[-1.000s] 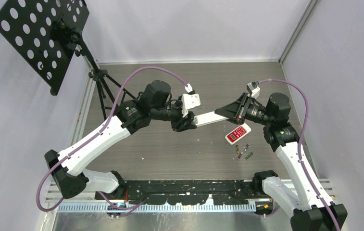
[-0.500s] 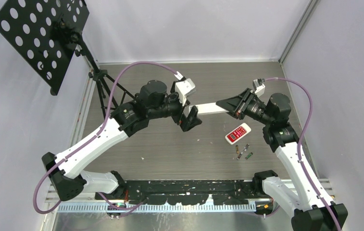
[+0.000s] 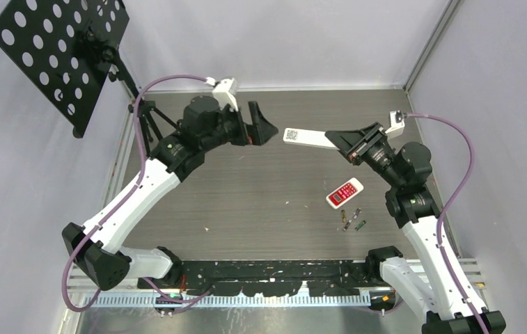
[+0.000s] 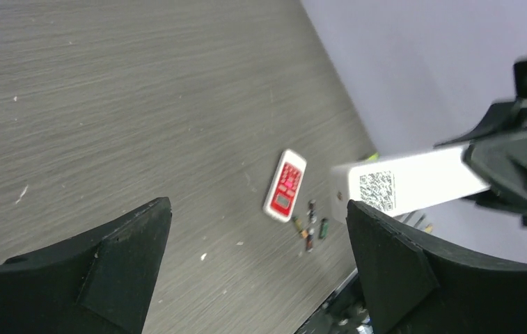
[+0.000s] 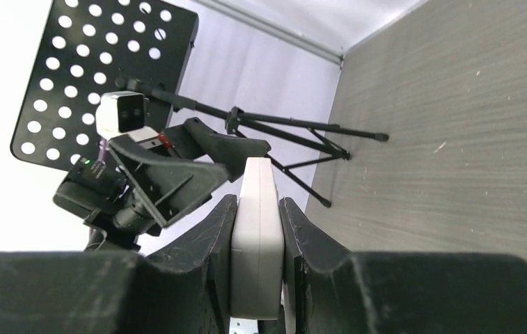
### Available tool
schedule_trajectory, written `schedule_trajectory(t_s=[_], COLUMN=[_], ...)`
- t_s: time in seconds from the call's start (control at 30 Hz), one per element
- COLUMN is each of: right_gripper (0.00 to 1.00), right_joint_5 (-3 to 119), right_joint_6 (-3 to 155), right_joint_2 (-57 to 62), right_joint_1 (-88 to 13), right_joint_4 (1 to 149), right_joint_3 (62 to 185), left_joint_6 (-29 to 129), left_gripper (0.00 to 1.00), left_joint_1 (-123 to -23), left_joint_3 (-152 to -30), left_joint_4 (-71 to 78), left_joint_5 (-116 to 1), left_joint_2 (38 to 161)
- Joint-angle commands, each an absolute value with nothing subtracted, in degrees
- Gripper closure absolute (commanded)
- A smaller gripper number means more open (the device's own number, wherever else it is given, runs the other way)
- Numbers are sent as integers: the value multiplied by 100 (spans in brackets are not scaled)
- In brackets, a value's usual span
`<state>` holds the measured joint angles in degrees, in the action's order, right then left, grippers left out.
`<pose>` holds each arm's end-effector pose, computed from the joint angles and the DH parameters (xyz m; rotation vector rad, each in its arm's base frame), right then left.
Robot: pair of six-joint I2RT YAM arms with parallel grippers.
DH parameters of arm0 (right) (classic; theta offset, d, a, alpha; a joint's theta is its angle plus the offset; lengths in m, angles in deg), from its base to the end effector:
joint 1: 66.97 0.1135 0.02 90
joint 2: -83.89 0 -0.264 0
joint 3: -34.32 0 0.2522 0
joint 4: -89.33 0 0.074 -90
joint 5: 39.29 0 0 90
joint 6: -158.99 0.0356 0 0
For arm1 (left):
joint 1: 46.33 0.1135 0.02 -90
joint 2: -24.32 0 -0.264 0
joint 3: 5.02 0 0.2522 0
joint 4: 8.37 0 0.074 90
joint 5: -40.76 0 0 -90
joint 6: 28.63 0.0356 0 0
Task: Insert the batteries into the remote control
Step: Adjust the remote control.
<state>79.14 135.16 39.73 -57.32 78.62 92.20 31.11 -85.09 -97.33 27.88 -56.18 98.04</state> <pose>0.1754 0.0470 0.3628 0.3930 1.6609 1.3974 0.2228 -0.1844 0.4141 0.2349 1.9735 -0.9216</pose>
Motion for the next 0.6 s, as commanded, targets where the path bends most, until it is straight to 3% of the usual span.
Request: schedule_trajectory(t_s=[0.0,0.33,0.57], right_gripper=[100,100,100], right_joint_5=[7343,7165,7377], right_joint_6=[13590,14122,14739], right_joint_2=[4166,4029,3592], right_joint_1=[-5706,-5711,-5704], right_joint_4=[8482,9227,10251], right_joint_3=[9348,9218,8967], left_joint_6=[1524,470,-303], left_gripper=[0,1,8], left_joint_1=[-7994,-7901,-8027], left_joint_3=[-9467,-9106,-8965], left_joint_4=[1617,121,-925], left_joint_5=[-6476,-7662,-8292], left_joint_2=[9674,9989,10429])
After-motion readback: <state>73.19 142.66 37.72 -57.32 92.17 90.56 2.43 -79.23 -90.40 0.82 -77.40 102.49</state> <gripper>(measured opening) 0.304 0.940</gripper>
